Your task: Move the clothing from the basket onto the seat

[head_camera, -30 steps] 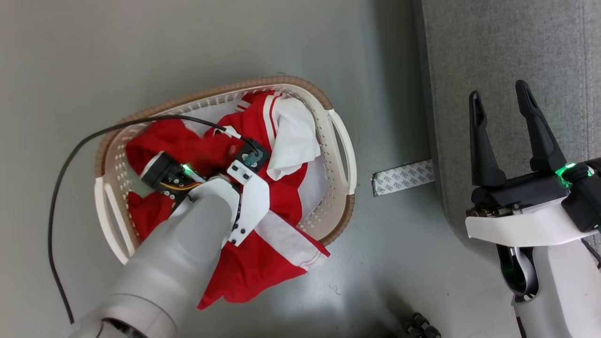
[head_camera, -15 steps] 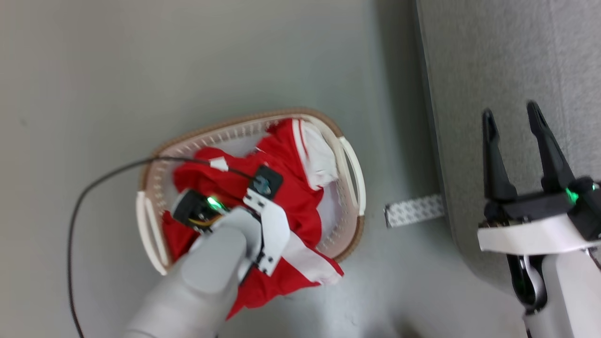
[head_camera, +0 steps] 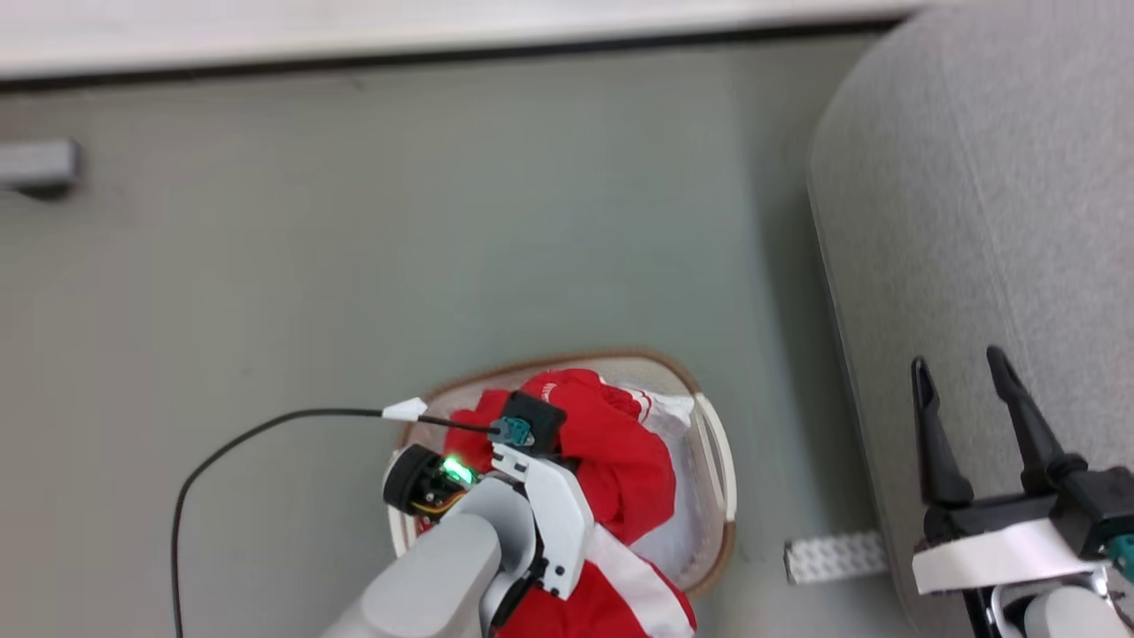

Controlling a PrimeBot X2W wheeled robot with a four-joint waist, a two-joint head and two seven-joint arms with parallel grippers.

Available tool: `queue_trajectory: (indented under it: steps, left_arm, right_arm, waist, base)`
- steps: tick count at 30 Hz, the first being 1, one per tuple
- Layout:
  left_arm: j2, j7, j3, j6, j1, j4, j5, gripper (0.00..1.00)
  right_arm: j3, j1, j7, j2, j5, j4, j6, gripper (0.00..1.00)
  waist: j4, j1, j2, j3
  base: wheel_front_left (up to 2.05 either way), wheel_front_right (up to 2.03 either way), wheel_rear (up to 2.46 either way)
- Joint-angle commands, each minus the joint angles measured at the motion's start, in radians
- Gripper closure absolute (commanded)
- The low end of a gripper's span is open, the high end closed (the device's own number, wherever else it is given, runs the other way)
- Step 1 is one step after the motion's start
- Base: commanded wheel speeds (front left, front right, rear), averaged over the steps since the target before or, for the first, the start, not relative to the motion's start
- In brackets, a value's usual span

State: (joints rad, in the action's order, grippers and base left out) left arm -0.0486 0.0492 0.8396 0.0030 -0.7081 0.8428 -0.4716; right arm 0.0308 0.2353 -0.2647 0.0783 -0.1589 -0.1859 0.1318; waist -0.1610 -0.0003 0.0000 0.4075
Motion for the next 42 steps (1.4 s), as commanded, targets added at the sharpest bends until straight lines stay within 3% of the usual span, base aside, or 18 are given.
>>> queue_trajectory:
  steps: [1,9,20,34,42]
  left_arm:
    - [-0.003,-0.014,-0.007,0.006,0.023,-0.015,-0.025,1.0]
    - [-0.037,-0.083,-0.054,0.041,0.09,-0.133,-0.067,1.0]
    - [-0.162,-0.086,-0.115,0.124,0.205,-0.434,-0.097,1.0]
    - [-0.299,0.036,-0.155,0.218,0.249,-0.803,-0.086,1.0]
    - [-0.318,0.069,-0.147,0.237,0.256,-0.868,-0.082,1.0]
  right_arm:
    - [-0.003,-0.024,0.0,0.004,0.009,-0.004,-0.002,0.0]
    - [-0.005,-0.09,0.0,-0.004,0.03,-0.018,-0.002,0.0]
    - [0.0,-0.189,0.001,-0.013,0.055,-0.039,-0.002,0.0]
    - [0.057,-0.169,0.001,-0.013,0.055,0.018,-0.002,0.0]
    - [0.217,-0.109,0.001,0.051,0.022,0.094,-0.002,0.0]
  waist:
    - [0.046,0.0003,0.0,-0.102]
    - [0.047,0.0003,0.0,-0.236]
    - [0.046,0.0003,0.0,-0.392]
    - [0.038,0.0003,0.0,-0.419]
    - [0.036,0.0003,0.0,-0.426]
  base:
    - [0.0,0.0,0.0]
    - [0.0,0.0,0.0]
    - [0.0,0.0,0.0]
    - [0.0,0.0,0.0]
    - [0.0,0.0,0.0]
